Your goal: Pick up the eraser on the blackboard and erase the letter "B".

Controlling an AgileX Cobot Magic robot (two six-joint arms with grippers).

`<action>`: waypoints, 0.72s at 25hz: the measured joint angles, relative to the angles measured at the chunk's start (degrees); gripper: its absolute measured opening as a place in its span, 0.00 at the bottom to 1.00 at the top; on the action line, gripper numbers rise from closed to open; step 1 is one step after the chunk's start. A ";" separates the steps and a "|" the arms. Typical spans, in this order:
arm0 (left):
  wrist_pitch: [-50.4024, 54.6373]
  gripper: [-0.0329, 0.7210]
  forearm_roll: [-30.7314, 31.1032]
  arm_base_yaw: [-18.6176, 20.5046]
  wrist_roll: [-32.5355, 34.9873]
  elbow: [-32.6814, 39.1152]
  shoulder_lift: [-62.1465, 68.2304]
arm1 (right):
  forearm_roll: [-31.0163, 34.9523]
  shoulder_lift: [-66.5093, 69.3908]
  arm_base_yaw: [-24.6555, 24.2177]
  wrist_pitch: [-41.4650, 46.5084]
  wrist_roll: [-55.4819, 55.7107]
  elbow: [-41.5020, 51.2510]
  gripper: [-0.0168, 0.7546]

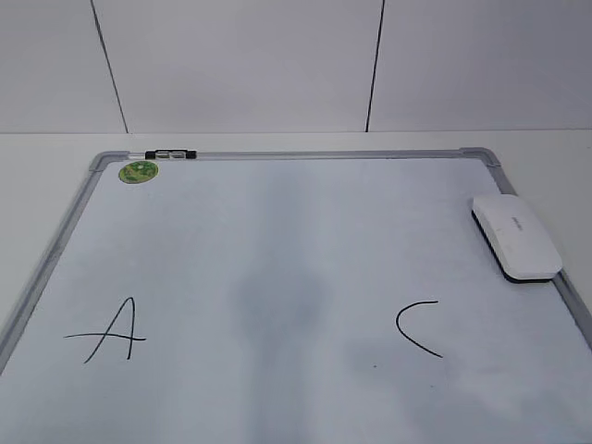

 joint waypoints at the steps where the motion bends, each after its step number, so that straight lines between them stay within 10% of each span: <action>1: -0.12 0.32 0.00 0.00 0.00 0.13 0.00 | 0.00 0.00 0.00 -0.11 0.00 0.10 0.74; 18: -0.37 0.32 0.91 1.88 -1.49 0.16 0.00 | -1.44 0.00 0.00 -4.88 0.00 2.34 0.74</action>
